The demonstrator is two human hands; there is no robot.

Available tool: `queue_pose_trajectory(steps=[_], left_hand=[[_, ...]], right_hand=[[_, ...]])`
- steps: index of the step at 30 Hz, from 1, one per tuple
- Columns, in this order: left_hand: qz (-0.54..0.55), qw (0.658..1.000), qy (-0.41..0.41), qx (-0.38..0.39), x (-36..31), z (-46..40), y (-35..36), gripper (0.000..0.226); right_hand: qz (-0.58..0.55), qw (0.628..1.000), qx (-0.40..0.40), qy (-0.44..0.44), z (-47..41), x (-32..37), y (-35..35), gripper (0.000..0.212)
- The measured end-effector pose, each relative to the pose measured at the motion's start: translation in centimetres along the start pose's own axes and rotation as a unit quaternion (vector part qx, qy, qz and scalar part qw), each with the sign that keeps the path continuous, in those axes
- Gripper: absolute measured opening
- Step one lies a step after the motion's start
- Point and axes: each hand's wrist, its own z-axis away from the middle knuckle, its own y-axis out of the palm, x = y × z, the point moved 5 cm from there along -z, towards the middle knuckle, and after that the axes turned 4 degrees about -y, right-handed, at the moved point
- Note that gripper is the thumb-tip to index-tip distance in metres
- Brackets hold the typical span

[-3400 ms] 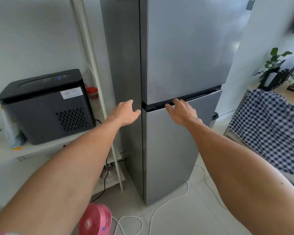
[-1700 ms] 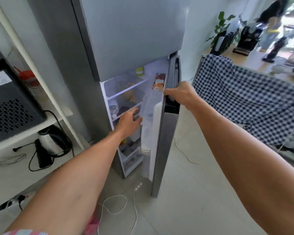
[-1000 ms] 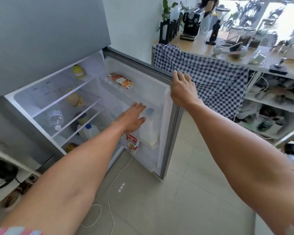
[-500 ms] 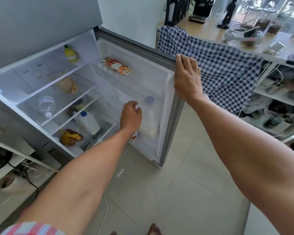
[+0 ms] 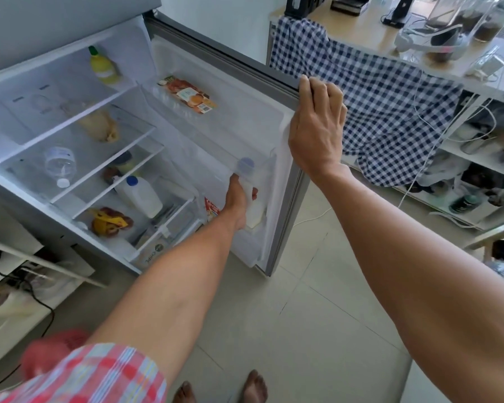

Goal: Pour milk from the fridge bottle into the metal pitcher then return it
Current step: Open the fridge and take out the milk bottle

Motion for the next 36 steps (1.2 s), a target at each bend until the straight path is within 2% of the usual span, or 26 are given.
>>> queue_pose_trajectory(steps=[2,5,6,9,13,14,17,19,22,26,31,36], left_hand=[[0.073,0.997,0.011,-0.028,0.7,-0.1,-0.7,0.053],[0.159,0.985,0.036,-0.062,1.8,-0.8,-2.3,0.099],[0.174,0.982,0.044,-0.067,2.2,-1.0,-2.9,0.1],[0.187,0.977,0.047,-0.096,2.7,-0.3,-3.9,0.076],[0.214,0.971,0.053,-0.087,2.5,0.0,-5.8,0.096],[0.213,0.972,0.057,-0.081,2.1,0.5,-6.2,0.094],[0.203,0.972,0.079,-0.089,0.1,2.6,-7.3,0.062],[0.167,0.976,0.094,-0.105,-1.3,3.4,-8.4,0.061],[0.104,0.981,0.123,-0.112,-2.9,4.7,-10.2,0.075],[0.0,0.975,0.176,-0.135,-4.2,6.1,-12.9,0.065],[-0.009,0.967,0.206,-0.153,-6.2,7.6,-17.4,0.044],[-0.02,0.947,0.249,-0.203,-9.1,10.4,-21.9,0.045]], right_hand=[[0.0,1.0,0.003,0.003,0.0,-0.2,0.0,0.054],[0.001,1.0,0.007,0.002,0.0,-0.1,0.0,0.054],[0.0,1.0,0.01,0.001,0.0,-0.1,0.0,0.054],[0.003,1.0,0.02,0.0,-0.1,-0.2,0.1,0.054],[0.005,0.999,0.037,0.006,-0.2,-0.3,0.2,0.057],[0.005,0.999,0.041,0.007,-0.2,-0.2,0.1,0.057],[0.008,0.999,0.05,0.01,-0.3,-0.1,-0.2,0.059],[0.009,0.998,0.062,0.015,-0.3,0.0,-0.4,0.06],[0.016,0.997,0.077,0.015,0.0,0.6,-0.9,0.06],[0.021,0.996,0.08,0.011,0.9,2.7,-1.9,0.057],[0.031,0.999,0.044,-0.005,2.4,6.6,-3.2,0.044],[-0.018,0.993,0.003,-0.121,2.3,12.1,-5.1,0.019]])
